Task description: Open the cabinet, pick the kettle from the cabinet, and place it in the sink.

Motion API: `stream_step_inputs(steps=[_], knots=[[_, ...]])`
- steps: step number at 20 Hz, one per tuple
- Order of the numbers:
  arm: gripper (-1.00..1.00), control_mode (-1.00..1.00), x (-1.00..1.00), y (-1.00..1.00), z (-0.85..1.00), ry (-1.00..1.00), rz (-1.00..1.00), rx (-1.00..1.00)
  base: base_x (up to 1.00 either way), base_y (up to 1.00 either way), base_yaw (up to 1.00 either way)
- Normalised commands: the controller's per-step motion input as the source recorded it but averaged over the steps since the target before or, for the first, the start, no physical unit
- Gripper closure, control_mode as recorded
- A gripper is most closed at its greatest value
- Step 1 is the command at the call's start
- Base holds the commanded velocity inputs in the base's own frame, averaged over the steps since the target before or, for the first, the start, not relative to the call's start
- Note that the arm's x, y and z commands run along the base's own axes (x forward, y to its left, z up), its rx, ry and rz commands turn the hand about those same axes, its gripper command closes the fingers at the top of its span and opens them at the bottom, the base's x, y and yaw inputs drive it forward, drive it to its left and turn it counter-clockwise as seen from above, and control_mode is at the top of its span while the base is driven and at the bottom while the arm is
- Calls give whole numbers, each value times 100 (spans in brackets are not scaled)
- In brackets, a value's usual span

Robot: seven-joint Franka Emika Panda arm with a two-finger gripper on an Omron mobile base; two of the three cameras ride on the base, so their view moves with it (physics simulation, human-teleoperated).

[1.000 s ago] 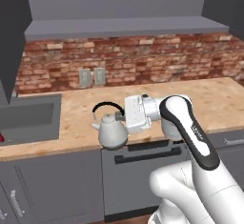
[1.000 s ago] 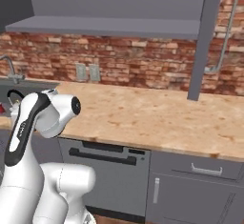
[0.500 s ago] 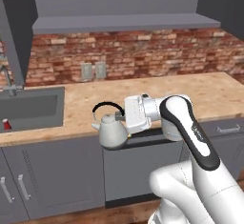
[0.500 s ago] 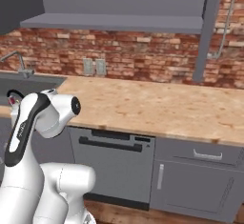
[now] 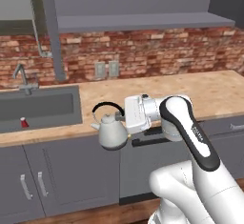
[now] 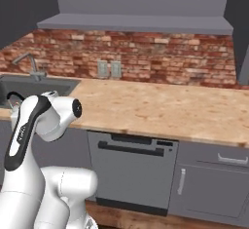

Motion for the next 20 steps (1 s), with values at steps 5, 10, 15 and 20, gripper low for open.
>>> stream_step_inputs(steps=[5, 10, 15, 20], knots=[[100, 100, 0, 0, 0, 0, 0, 0, -15, 56, -2], [100, 100, 0, 0, 0, 0, 0, 0, -21, 57, -3], [100, 100, 0, 0, 0, 0, 0, 0, -19, 57, -4], [100, 100, 0, 0, 0, 0, 0, 0, -19, 59, -5]])
